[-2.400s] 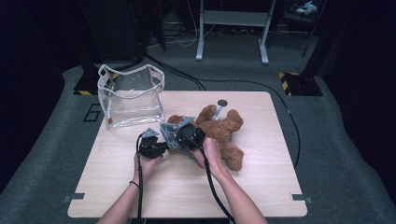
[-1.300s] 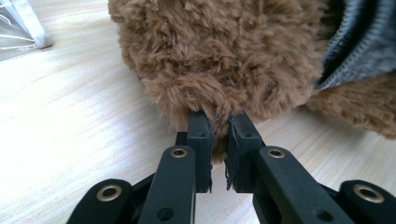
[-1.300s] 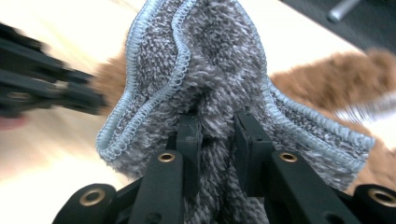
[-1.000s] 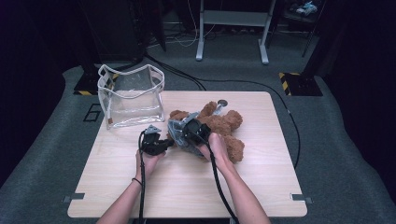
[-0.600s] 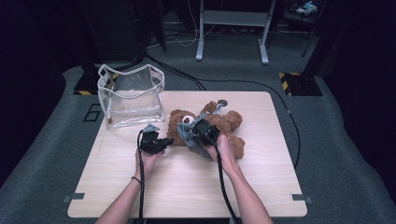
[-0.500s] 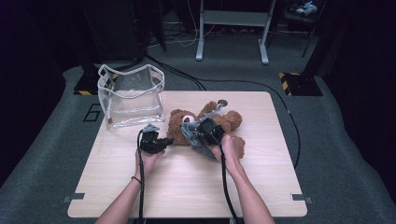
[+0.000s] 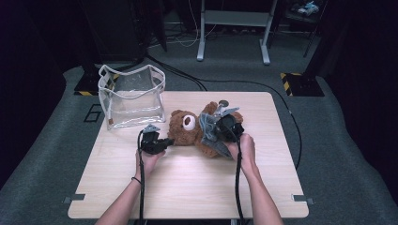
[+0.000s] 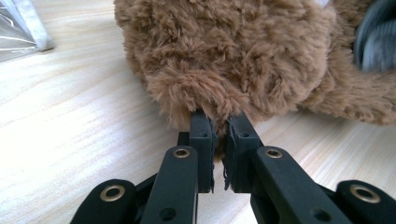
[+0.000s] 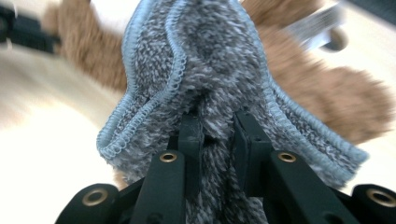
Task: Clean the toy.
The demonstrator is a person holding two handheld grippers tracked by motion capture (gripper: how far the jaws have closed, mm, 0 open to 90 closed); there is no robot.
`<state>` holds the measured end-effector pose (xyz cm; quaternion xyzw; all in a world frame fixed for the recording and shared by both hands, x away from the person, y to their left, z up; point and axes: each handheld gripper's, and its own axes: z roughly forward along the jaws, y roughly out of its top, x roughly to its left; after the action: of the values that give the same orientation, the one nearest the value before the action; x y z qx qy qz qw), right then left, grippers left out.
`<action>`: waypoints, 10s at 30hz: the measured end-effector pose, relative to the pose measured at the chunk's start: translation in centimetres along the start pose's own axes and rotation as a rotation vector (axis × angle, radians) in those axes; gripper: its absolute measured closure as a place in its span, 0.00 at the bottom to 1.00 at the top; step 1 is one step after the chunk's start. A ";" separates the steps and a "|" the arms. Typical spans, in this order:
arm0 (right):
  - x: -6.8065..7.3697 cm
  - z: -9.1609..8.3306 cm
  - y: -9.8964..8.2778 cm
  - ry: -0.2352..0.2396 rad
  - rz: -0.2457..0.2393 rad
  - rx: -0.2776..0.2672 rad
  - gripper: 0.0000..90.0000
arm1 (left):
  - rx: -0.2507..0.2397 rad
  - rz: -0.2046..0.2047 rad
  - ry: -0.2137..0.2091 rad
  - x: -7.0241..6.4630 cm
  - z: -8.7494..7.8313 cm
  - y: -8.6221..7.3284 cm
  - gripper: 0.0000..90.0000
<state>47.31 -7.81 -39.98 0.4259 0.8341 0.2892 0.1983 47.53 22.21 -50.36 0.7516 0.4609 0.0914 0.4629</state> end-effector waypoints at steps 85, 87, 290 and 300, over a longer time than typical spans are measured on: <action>-7.3 2.7 -2.7 -0.089 0.099 0.012 0.84 | 0.055 0.004 0.015 0.6 0.8 -0.9 0.93; -7.3 3.2 -2.7 -0.095 0.091 0.019 0.84 | 0.055 0.005 0.014 0.6 0.8 -0.9 0.93; -4.8 0.2 -4.9 -0.268 -0.029 0.067 0.82 | 0.031 -0.022 -0.015 1.6 -0.3 0.7 0.93; -7.6 1.7 -7.7 -0.286 0.049 0.181 0.82 | 0.035 -0.030 -0.017 1.7 -0.3 0.4 0.93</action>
<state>47.94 -17.20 -45.63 0.4992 0.8091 0.1542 0.2689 48.59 23.65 -50.36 0.7534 0.4698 0.0700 0.4548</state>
